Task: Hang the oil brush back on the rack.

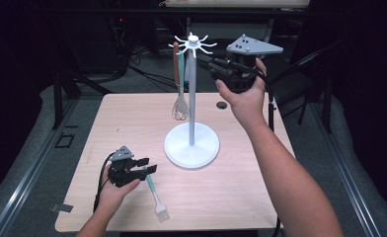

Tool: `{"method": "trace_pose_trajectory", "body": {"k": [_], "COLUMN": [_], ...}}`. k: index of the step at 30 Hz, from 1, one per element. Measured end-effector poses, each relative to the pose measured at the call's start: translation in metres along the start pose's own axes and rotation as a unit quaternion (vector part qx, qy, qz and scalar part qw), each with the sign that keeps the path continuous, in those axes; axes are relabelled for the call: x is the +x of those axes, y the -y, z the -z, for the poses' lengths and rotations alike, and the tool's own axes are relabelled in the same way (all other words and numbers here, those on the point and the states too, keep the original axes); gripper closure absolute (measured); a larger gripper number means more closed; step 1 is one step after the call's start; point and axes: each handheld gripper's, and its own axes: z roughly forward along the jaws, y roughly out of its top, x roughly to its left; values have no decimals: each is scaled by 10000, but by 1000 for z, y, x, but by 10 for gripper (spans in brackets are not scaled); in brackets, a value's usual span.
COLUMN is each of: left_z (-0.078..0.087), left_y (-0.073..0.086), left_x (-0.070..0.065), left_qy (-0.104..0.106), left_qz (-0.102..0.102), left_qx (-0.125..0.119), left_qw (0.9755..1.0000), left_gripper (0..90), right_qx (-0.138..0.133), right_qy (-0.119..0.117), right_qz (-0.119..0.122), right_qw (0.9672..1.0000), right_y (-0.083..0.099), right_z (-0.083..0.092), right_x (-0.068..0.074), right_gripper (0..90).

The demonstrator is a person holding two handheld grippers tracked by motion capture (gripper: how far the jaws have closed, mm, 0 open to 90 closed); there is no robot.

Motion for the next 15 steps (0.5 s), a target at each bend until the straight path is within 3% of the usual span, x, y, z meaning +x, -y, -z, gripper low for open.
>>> {"method": "trace_pose_trajectory", "body": {"k": [4,7,15], "left_z": [1,2,4], "left_y": [0,0,1], "left_x": [2,3,4], "left_qy": [-23,-40,-101], "left_qz": [17,30,88], "left_qx": [-17,-42,-37], "left_qw": [10000,10000,9999], "left_gripper": [514,514,513], "right_qx": [-3,-13,261], "right_qy": [130,185,194], "right_qz": [0,-10,-132], "right_qw": [9999,9998,9994], "right_y": [9,20,66], "right_z": [7,14,29], "right_x": [1,2,14], "right_gripper": [829,727,648]}}
